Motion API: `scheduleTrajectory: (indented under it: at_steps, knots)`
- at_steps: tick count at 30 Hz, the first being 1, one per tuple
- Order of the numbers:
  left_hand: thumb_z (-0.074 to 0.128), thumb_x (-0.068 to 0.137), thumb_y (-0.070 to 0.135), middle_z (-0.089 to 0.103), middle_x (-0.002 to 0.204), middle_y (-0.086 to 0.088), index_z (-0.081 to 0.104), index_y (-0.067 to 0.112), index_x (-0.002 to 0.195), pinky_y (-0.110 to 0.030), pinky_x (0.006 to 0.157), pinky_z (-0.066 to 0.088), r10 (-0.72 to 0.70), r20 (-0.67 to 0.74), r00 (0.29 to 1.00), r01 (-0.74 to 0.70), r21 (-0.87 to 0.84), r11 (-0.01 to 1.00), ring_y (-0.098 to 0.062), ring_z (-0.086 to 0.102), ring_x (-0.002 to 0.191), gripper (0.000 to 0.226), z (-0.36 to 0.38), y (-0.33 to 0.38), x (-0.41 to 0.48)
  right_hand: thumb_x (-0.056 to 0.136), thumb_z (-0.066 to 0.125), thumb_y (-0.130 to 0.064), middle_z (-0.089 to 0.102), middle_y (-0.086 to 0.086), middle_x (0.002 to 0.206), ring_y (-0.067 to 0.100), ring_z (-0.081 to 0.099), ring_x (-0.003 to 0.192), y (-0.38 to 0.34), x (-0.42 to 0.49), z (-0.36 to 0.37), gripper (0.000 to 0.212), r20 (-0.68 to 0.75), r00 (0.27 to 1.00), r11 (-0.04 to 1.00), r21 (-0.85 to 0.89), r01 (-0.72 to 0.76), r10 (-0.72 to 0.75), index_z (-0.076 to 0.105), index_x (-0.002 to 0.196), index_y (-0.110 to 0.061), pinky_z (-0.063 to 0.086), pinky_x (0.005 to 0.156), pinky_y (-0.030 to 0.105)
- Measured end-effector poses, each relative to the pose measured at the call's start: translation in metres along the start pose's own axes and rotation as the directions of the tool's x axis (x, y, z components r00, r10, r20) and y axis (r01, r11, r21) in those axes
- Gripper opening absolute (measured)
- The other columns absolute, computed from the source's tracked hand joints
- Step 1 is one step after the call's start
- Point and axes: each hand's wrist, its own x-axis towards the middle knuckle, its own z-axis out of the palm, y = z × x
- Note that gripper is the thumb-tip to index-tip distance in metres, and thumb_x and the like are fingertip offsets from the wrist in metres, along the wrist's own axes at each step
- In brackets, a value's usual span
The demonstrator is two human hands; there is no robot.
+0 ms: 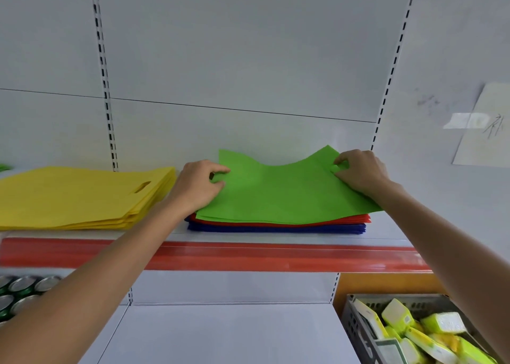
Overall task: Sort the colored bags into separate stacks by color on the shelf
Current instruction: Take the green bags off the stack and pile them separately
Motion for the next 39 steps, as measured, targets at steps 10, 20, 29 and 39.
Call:
scheduleTrajectory:
  at_steps: [10,20,29,39]
  knots:
    - [0.048,0.095,0.032,0.048,0.139,-0.008,0.051,0.011,0.132,-0.029,0.107,0.030,0.005,-0.026,1.000,-0.004,0.008,1.000,-0.022,0.044,0.129,0.043,-0.030,-0.008,0.008,0.088,0.057,-0.019,0.057,0.016,0.125,0.036,0.054,0.109,-0.022,0.003,-0.024,0.045,-0.079,0.997,1.000,-0.021,0.018,-0.020,0.053,0.132,-0.021,0.042,0.083,0.036]
    - [0.050,0.089,0.051,0.041,0.145,-0.003,0.041,0.016,0.140,-0.042,0.110,0.030,-0.055,0.027,0.998,0.048,0.214,0.976,-0.024,0.037,0.134,0.063,-0.109,-0.115,-0.005,0.087,0.059,-0.026,0.057,0.016,0.125,0.036,0.053,0.111,-0.145,-0.010,-0.002,0.044,-0.084,0.995,0.998,0.037,0.056,-0.052,0.055,0.130,-0.020,0.042,0.087,0.037]
    - [0.054,0.068,0.062,0.045,0.142,-0.002,0.044,0.016,0.138,-0.041,0.108,0.033,-0.073,0.064,0.995,0.051,0.295,0.954,-0.023,0.041,0.131,0.085,-0.237,-0.261,-0.041,0.085,0.060,-0.028,0.061,0.016,0.116,0.035,0.055,0.107,-0.322,-0.051,0.060,0.039,-0.046,0.998,0.989,0.140,0.043,-0.037,0.060,0.122,-0.014,0.044,0.085,0.036]
    - [0.063,0.081,0.046,0.045,0.142,-0.003,0.045,0.019,0.137,-0.042,0.111,0.030,-0.100,0.013,0.995,0.093,0.271,0.958,-0.023,0.040,0.132,0.065,-0.308,-0.380,-0.057,0.087,0.058,-0.032,0.061,0.016,0.117,0.035,0.056,0.105,-0.445,-0.066,0.096,0.040,-0.009,0.994,0.993,0.054,0.109,-0.109,0.058,0.123,-0.015,0.043,0.081,0.035]
